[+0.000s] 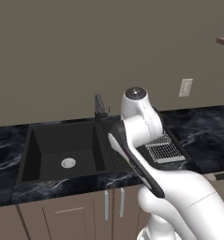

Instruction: Move any existing items from the left basin to the right basin for drying. Then move the mug from the counter to the left basin of the sink for washing.

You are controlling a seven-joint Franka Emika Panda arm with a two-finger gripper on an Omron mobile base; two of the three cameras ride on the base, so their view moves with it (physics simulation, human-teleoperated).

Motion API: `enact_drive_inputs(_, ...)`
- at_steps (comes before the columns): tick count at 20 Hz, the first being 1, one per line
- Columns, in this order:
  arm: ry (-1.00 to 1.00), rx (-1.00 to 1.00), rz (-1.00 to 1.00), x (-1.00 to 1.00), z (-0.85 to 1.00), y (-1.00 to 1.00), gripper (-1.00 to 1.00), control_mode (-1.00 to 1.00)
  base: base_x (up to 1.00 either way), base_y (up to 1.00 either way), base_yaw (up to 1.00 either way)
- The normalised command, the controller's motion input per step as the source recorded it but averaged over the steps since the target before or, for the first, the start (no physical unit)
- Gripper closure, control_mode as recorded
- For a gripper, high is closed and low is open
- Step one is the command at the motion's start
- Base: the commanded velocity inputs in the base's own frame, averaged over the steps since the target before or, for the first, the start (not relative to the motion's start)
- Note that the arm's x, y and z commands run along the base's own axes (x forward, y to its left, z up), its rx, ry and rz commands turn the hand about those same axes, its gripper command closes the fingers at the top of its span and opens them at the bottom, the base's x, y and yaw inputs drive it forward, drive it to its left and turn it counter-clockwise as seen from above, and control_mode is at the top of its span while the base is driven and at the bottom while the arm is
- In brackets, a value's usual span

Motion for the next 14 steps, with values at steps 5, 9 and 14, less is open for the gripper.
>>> enact_drive_inputs(5,0.03,0.0,0.07,0.02,-0.02,0.7,1.0,-1.0,0.0,0.0,0.0)
enact_drive_inputs(9,0.03,0.0,0.05,0.14,-0.03,0.5,1.0,-1.0,0.0,0.0,0.0)
enact_drive_inputs(14,0.0,0.0,0.0,0.01,-0.08,0.02,1.0,-1.0,0.0,0.0,0.0)
